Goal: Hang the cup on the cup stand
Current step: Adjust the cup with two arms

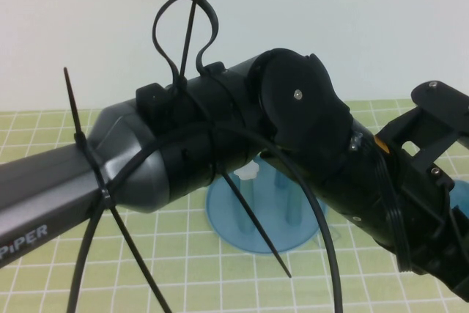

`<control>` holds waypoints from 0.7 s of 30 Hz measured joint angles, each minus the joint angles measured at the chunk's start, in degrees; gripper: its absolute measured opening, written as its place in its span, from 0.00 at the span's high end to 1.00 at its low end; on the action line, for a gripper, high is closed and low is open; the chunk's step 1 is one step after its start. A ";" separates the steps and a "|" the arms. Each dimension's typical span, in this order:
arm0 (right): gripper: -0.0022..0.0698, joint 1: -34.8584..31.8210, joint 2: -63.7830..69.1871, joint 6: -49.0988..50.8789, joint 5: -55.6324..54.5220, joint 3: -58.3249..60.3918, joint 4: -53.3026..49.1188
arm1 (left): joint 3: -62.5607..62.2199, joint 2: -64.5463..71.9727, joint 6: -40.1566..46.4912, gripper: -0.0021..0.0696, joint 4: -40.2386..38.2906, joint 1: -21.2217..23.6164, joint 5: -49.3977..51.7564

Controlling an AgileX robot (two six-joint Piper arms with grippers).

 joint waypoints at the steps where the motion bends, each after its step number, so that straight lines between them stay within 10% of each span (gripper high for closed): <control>1: 0.14 0.00 0.00 0.00 0.00 0.00 0.00 | 0.00 0.00 0.00 0.97 -0.29 0.00 0.00; 12: 0.02 0.00 0.00 0.49 0.00 -0.25 0.23 | 0.00 0.00 0.11 0.97 -0.29 0.00 0.00; 21: 0.02 0.00 0.00 16.45 -0.27 -0.48 -22.00 | -0.32 0.00 -0.53 0.97 2.22 0.47 -1.68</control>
